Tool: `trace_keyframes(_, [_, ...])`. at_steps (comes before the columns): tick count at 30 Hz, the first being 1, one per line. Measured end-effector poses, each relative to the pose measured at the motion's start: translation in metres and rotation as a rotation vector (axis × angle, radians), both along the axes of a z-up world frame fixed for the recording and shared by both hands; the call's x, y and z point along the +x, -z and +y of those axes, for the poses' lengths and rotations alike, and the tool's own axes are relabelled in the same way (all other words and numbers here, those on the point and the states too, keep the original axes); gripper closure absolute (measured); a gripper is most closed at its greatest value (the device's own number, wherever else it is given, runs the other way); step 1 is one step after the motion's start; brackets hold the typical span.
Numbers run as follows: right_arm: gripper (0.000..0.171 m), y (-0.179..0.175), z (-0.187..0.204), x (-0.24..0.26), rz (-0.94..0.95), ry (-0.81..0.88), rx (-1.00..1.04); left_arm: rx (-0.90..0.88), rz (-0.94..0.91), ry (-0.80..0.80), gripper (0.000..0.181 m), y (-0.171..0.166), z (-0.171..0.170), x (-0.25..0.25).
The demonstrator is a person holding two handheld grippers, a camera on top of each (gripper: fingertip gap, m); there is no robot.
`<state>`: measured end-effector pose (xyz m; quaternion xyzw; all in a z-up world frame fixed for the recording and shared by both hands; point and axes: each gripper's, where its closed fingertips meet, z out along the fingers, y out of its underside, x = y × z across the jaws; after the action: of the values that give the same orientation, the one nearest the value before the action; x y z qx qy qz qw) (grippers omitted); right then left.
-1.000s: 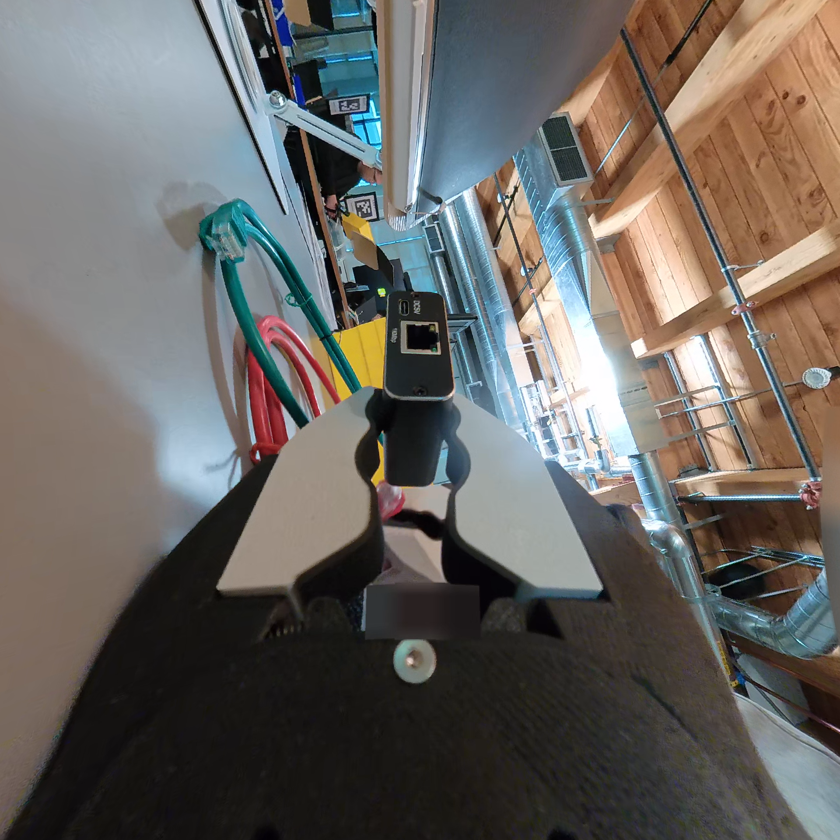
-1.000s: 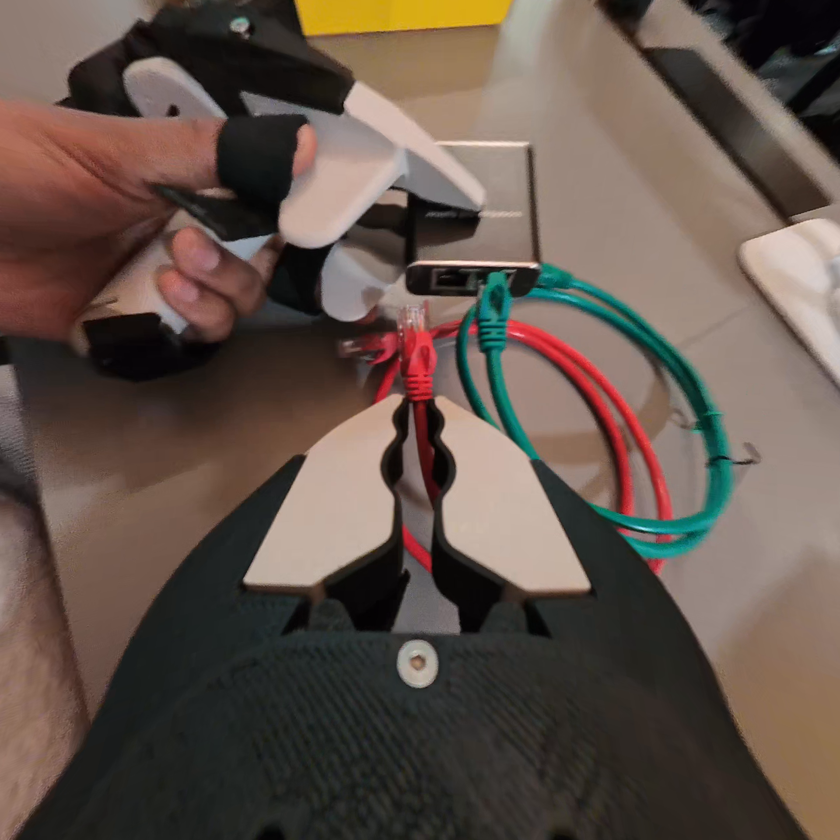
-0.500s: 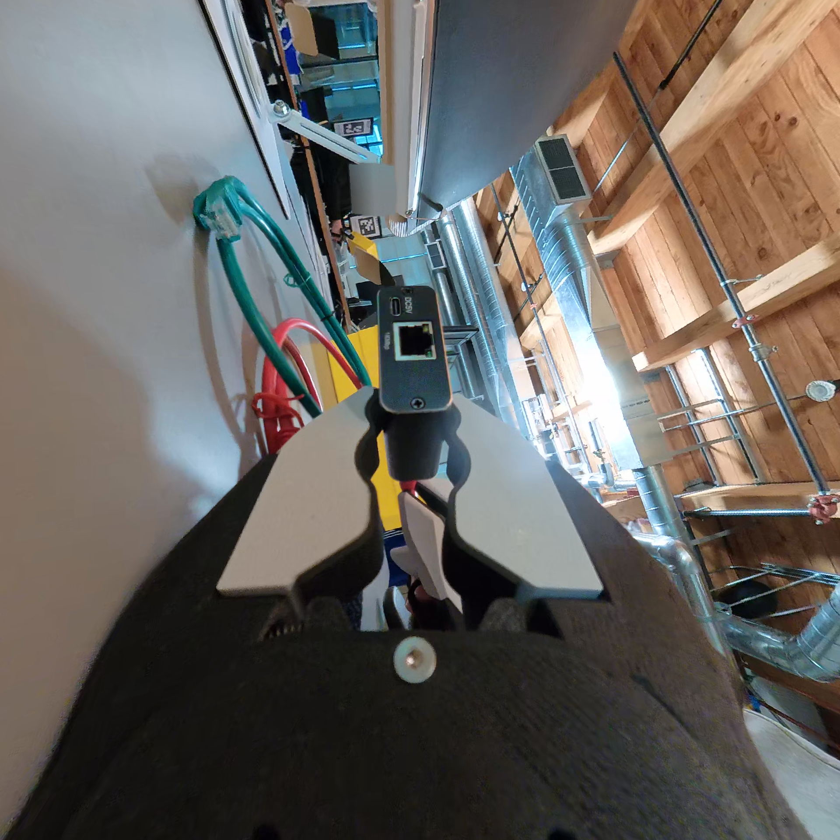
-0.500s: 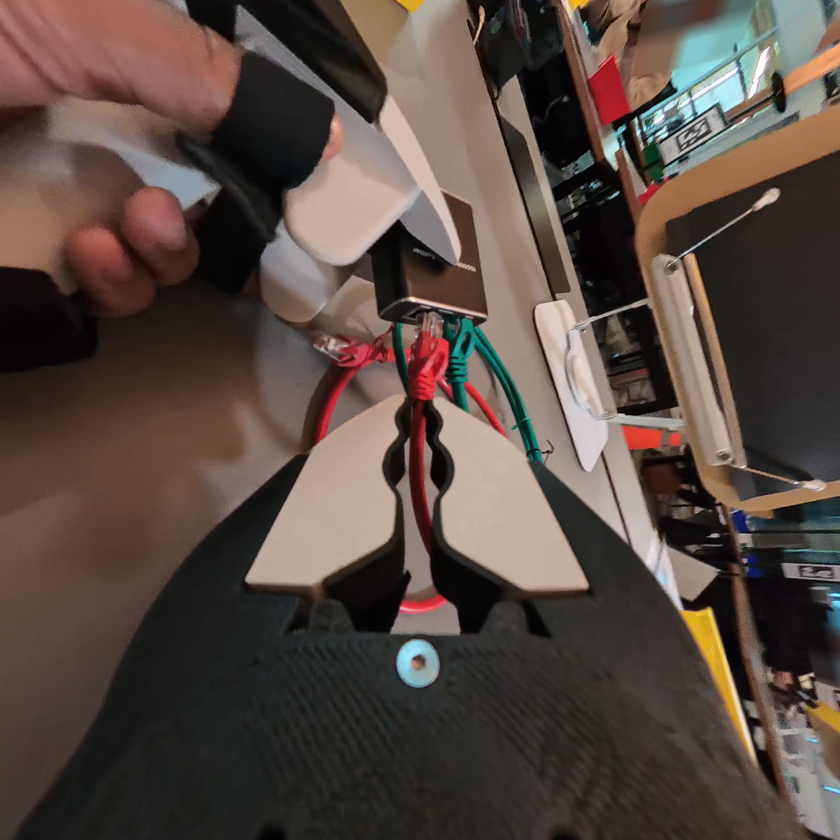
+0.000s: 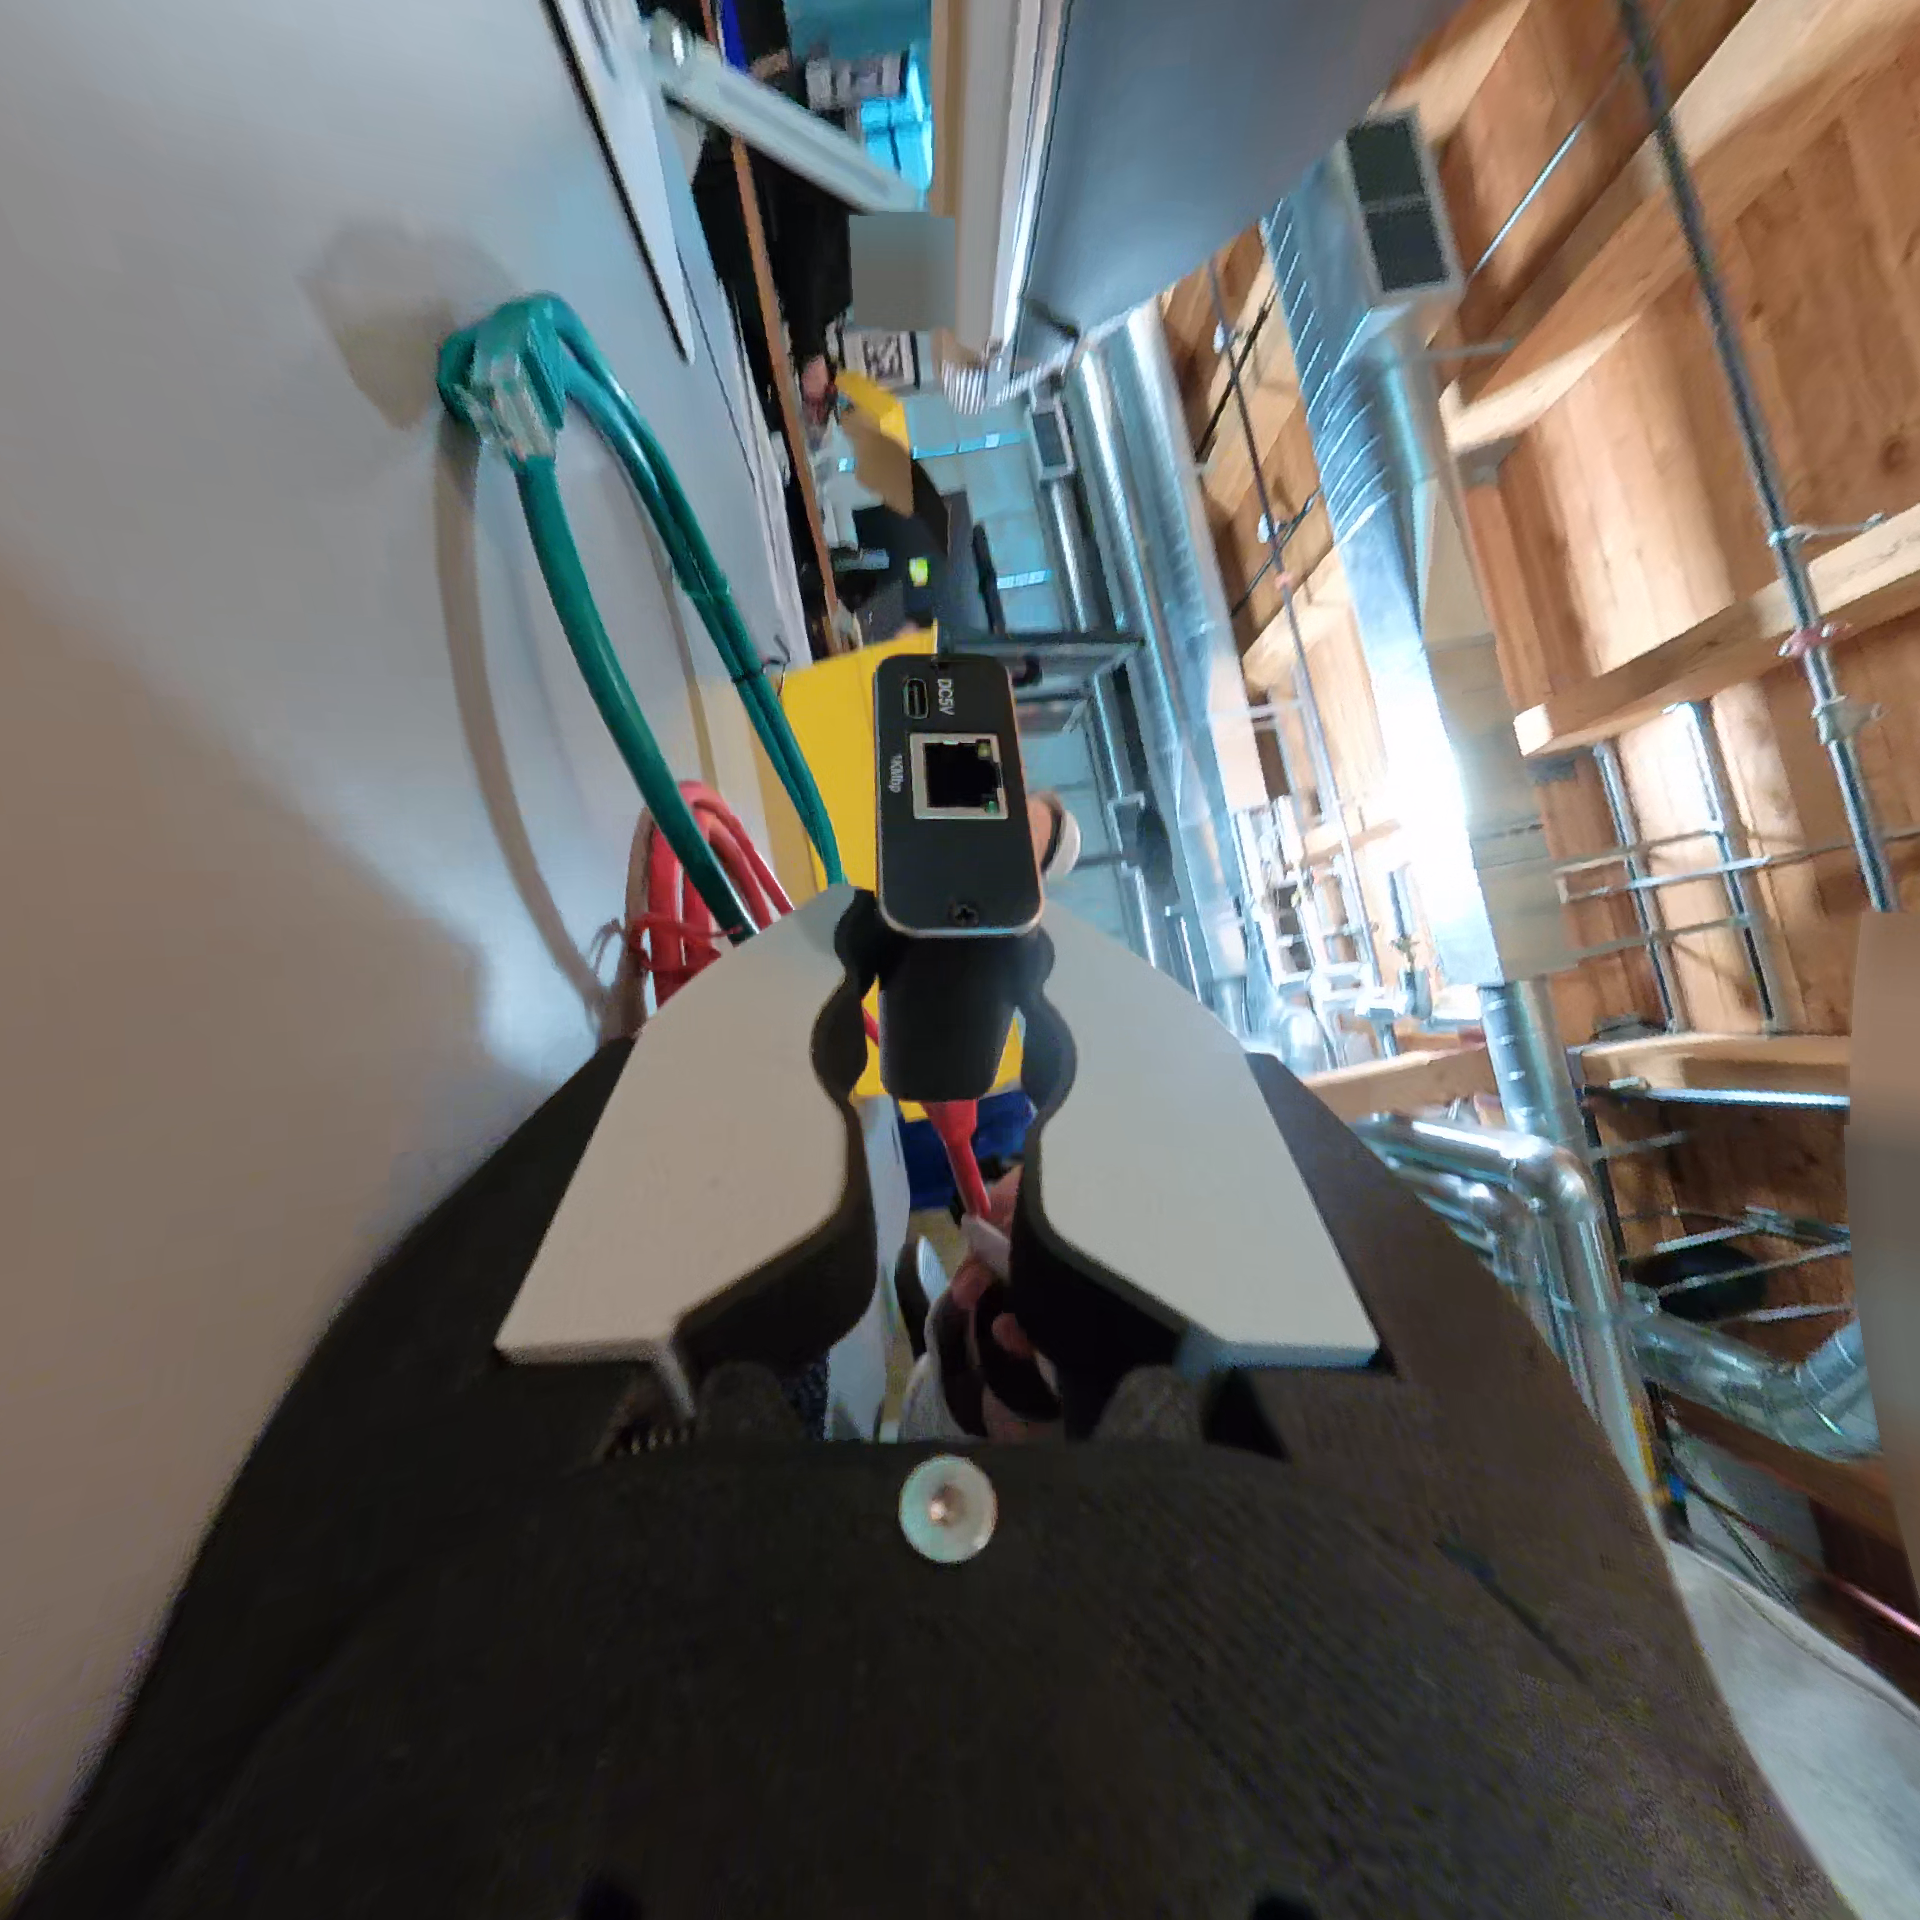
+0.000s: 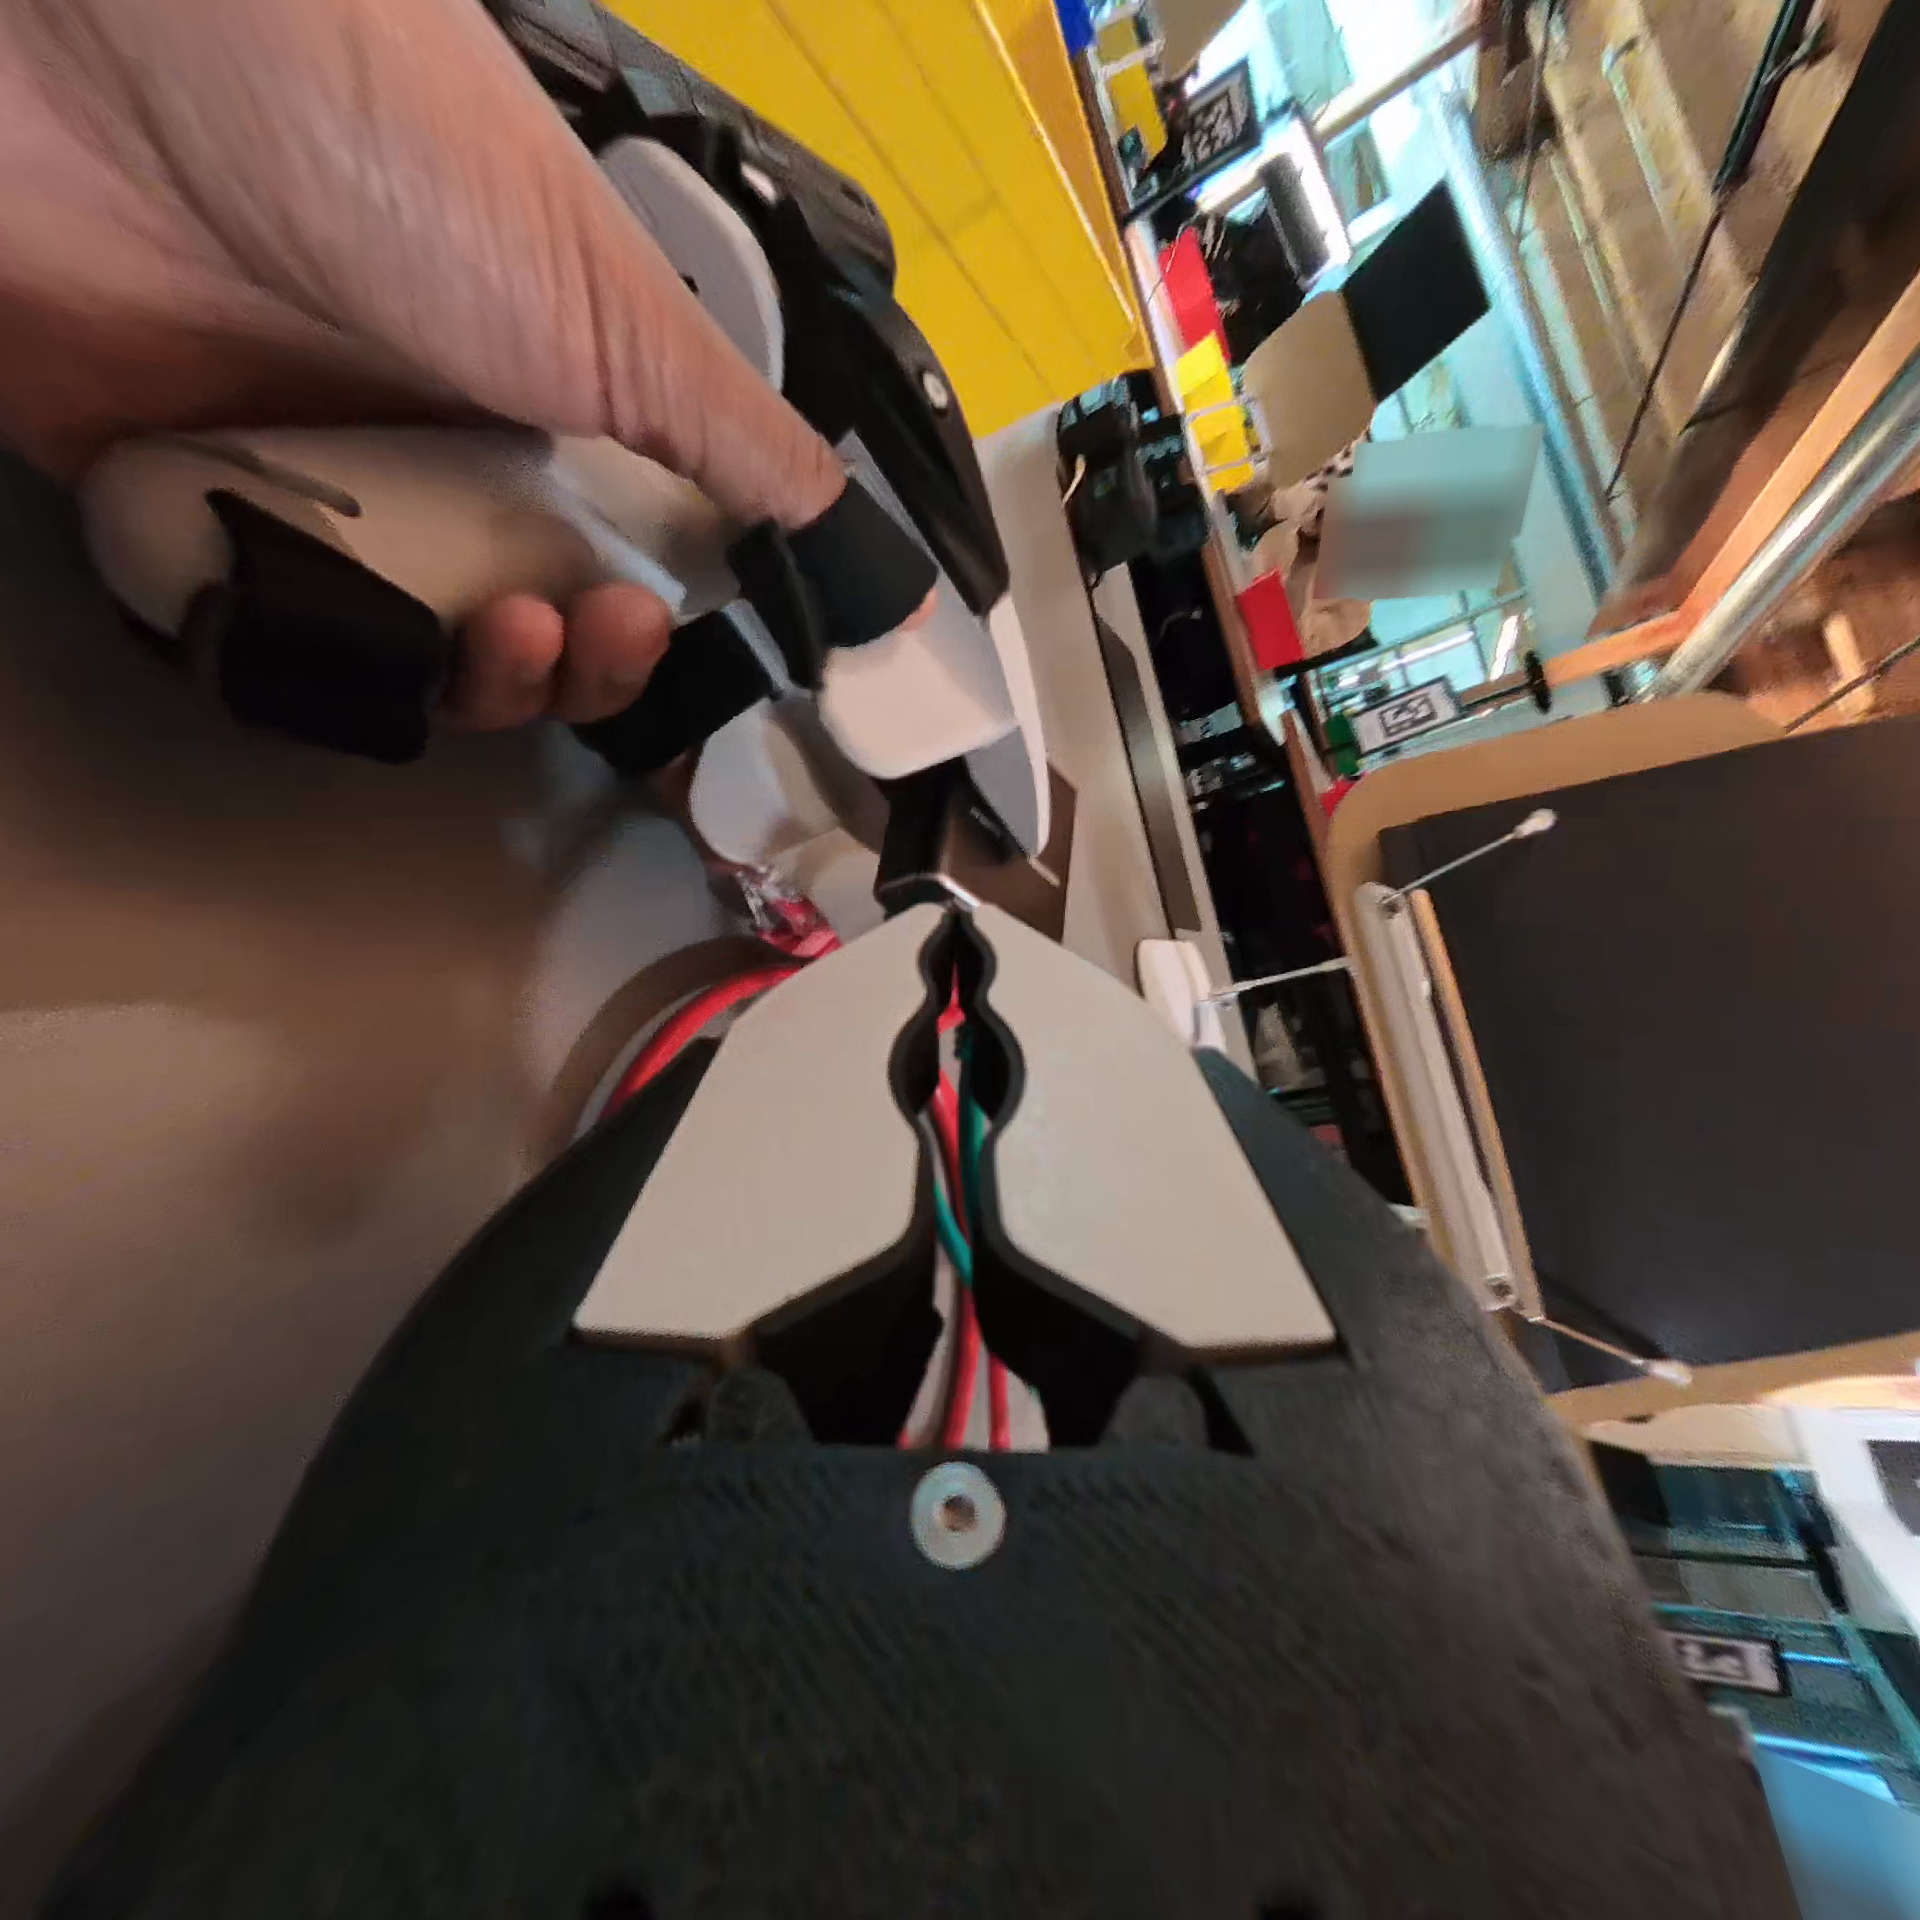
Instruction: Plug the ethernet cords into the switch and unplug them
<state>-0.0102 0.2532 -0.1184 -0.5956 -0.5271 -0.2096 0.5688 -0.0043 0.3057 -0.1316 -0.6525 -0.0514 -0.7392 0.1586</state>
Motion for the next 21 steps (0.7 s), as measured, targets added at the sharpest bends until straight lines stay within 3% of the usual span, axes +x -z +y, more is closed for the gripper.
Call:
trace_keyframes(5, [0.171,0.015,0.001,0.005,-0.095,0.012,0.007,-0.017,-0.022,0.09,0.156,-0.002,-0.007,0.006])
trace_keyframes(11, [0.171,0.005,0.0,0.01,0.157,0.028,-0.148,-0.011,-0.028,0.075,0.156,-0.002,-0.005,0.004])
trace_keyframes(15, [0.158,-0.015,0.003,0.025,0.481,0.062,-0.296,-0.008,-0.028,0.074,0.156,-0.002,-0.005,0.004])
trace_keyframes(18, [0.149,-0.027,-0.002,0.034,0.865,0.053,-0.486,-0.006,-0.027,0.072,0.156,-0.002,-0.005,0.004])
trace_keyframes(21, [0.144,-0.04,-0.027,0.029,1.258,-0.075,-0.646,-0.005,-0.027,0.069,0.156,-0.002,-0.005,0.004])
